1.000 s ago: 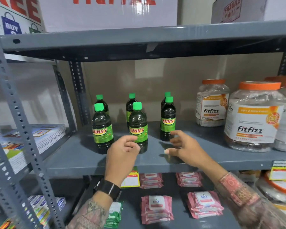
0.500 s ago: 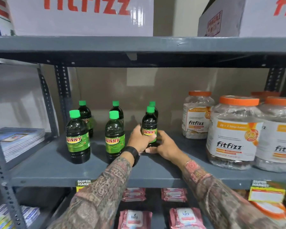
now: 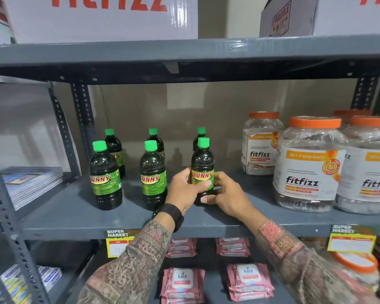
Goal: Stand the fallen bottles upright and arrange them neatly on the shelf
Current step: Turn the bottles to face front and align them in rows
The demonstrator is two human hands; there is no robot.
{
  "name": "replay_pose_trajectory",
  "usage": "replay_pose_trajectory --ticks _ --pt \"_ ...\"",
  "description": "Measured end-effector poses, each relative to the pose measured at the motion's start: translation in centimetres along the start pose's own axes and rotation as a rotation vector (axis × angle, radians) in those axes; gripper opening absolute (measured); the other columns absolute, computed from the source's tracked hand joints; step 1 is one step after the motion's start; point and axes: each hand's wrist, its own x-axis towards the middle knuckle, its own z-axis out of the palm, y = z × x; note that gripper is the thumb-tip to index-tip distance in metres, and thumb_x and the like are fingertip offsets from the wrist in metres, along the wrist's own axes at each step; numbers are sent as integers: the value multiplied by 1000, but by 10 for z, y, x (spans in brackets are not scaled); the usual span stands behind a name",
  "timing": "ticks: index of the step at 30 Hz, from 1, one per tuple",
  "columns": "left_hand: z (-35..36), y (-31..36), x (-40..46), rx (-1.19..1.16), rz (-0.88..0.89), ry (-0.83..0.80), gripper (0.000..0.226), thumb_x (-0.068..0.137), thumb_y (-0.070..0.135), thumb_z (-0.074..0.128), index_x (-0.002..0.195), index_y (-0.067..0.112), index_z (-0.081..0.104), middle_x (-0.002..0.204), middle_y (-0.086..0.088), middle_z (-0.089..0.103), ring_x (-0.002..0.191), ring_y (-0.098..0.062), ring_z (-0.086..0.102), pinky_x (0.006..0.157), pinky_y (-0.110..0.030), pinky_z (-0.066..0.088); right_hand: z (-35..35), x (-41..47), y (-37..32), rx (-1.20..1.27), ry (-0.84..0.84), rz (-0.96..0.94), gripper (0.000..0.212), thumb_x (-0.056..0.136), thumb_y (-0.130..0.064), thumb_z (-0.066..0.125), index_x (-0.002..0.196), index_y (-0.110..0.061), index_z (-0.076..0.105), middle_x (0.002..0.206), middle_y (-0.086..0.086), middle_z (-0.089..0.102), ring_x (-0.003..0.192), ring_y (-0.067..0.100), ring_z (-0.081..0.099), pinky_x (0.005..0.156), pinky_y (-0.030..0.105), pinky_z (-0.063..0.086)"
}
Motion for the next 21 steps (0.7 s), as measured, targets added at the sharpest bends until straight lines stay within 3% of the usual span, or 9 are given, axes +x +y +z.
replay_pose_trajectory --ticks 5,8,10,12,16,21 --pt "-1 3 -10 0 16 -1 37 77 5 82 109 22 74 103 0 81 100 -20 76 97 -50 58 -1 -10 -9 -24 4 14 73 72 -18 94 135 -20 58 115 -9 71 102 11 67 80 15 46" --pt "-5 9 -24 19 4 -38 45 81 3 79 118 27 70 117 1 78 109 -14 72 105 -48 53 1 -23 -14 -22 38 64 76 72 -26 94 138 -22 54 122 -3 67 110 16 65 92 30 51" --pt "-14 12 -41 21 -42 -45 69 84 5 78 147 16 51 145 -3 61 129 -13 60 114 -37 45 5 -37 -17 -61 131 68 58 76 -29 91 123 -22 59 115 -5 66 106 17 64 94 37 53" --pt "-32 14 -63 81 -69 -23 79 86 13 78 155 13 40 155 -1 49 139 -12 51 115 -32 42 14 -52 -20 -71 202 16 33 79 -26 88 101 -24 62 99 -9 69 94 13 66 87 38 56" --pt "-91 15 -101 140 -13 61 51 88 20 76 137 20 64 132 12 68 116 6 65 100 -18 51 44 -72 -47 -34 102 -118 19 82 -22 85 89 -26 67 85 -12 71 82 4 67 76 21 54" --pt "-181 9 -113 212 37 311 23 90 18 73 113 23 77 104 14 78 94 8 72 87 -16 55 114 -63 -96 60 -96 -263 24 87 -14 81 108 -19 71 99 -6 73 95 5 66 79 11 51"
